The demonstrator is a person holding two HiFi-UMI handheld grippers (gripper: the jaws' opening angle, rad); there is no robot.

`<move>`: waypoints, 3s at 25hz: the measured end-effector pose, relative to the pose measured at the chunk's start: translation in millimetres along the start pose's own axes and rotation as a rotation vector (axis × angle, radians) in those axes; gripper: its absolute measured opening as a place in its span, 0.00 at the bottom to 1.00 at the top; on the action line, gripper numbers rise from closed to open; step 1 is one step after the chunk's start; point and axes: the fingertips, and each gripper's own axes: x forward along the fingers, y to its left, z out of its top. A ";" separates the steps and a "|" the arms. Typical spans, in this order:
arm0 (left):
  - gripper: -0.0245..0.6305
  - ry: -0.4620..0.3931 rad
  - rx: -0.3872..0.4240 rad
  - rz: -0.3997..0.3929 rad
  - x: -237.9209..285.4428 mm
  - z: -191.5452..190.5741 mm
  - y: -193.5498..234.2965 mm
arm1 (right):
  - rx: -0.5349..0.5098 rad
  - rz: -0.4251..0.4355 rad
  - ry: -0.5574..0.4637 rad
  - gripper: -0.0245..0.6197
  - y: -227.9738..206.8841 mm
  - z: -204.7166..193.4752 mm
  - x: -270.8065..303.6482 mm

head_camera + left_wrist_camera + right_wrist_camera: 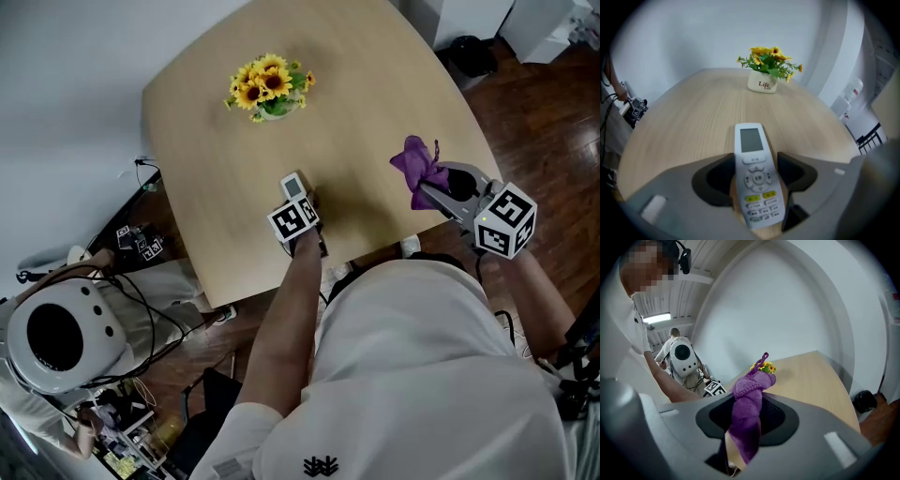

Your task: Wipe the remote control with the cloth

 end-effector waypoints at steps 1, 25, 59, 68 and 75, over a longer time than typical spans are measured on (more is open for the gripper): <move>0.50 -0.006 0.003 -0.002 -1.7 1.8 -1.4 | -0.001 0.003 0.000 0.23 0.4 0.6 -0.2; 0.45 -0.061 0.085 0.051 -168.7 -163.5 28.0 | -0.041 0.092 0.132 0.23 4.5 -99.0 -9.0; 0.44 -0.558 0.328 -0.623 -458.7 -335.3 37.3 | -0.198 -0.118 -0.016 0.24 397.3 -207.6 -147.9; 0.43 -0.551 0.361 -0.639 -495.8 -362.0 -66.1 | -0.240 -0.094 -0.031 0.23 388.5 -206.7 -239.0; 0.43 -0.531 0.385 -0.642 -488.1 -363.5 -84.4 | -0.255 -0.091 -0.022 0.23 380.5 -210.6 -244.8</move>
